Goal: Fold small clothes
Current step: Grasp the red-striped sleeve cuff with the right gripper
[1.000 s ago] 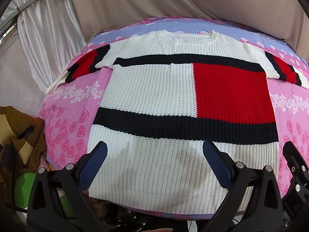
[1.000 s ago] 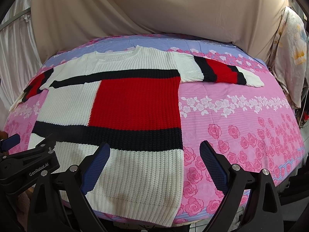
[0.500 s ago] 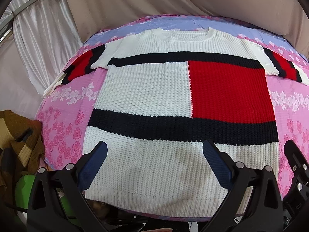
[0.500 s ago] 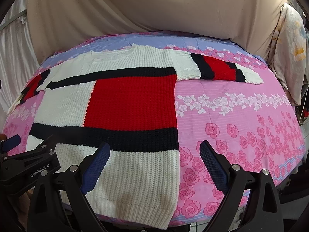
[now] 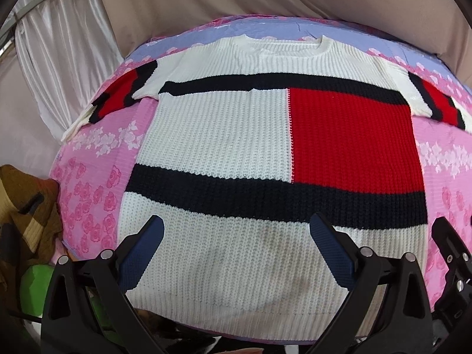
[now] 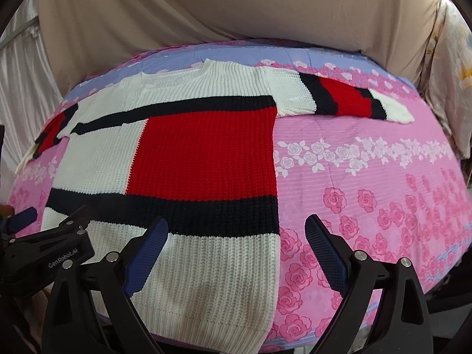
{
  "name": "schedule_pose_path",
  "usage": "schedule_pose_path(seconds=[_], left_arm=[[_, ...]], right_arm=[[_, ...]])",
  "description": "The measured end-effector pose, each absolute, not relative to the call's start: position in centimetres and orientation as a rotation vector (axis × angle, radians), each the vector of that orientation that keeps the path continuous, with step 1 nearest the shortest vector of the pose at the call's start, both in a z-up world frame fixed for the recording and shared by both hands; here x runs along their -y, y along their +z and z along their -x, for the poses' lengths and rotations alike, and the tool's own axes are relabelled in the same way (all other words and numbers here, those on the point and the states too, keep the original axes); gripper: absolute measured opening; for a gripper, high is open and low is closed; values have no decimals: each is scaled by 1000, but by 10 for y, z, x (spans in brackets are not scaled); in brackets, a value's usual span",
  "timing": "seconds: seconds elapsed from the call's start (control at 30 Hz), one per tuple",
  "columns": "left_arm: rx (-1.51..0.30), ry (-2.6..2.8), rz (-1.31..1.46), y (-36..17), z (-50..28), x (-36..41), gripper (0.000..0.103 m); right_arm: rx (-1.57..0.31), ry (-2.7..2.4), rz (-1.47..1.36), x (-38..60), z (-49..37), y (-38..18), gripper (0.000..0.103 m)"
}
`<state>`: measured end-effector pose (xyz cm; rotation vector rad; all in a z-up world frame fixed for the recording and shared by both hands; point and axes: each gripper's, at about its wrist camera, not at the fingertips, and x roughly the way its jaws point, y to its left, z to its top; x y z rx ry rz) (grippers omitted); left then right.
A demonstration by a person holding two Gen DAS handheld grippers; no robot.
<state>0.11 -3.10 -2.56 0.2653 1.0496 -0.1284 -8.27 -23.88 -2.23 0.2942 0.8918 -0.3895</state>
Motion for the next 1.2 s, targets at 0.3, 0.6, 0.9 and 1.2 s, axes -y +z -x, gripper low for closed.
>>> schedule_pose_path(seconds=[0.3, 0.6, 0.9, 1.2], left_arm=[[-1033, -145, -81, -14, -31, 45, 97], [-1067, -81, 16, -17, -55, 71, 97], [-1079, 11, -18, -21, -53, 76, 97], [-1074, 36, 25, -24, -73, 50, 97]], right_arm=[[-583, -440, -699, 449, 137, -35, 91], [-474, -556, -904, 662, 112, -72, 78], [-530, -516, -944, 716, 60, -97, 8], [-379, -204, -816, 618, 16, 4, 6]])
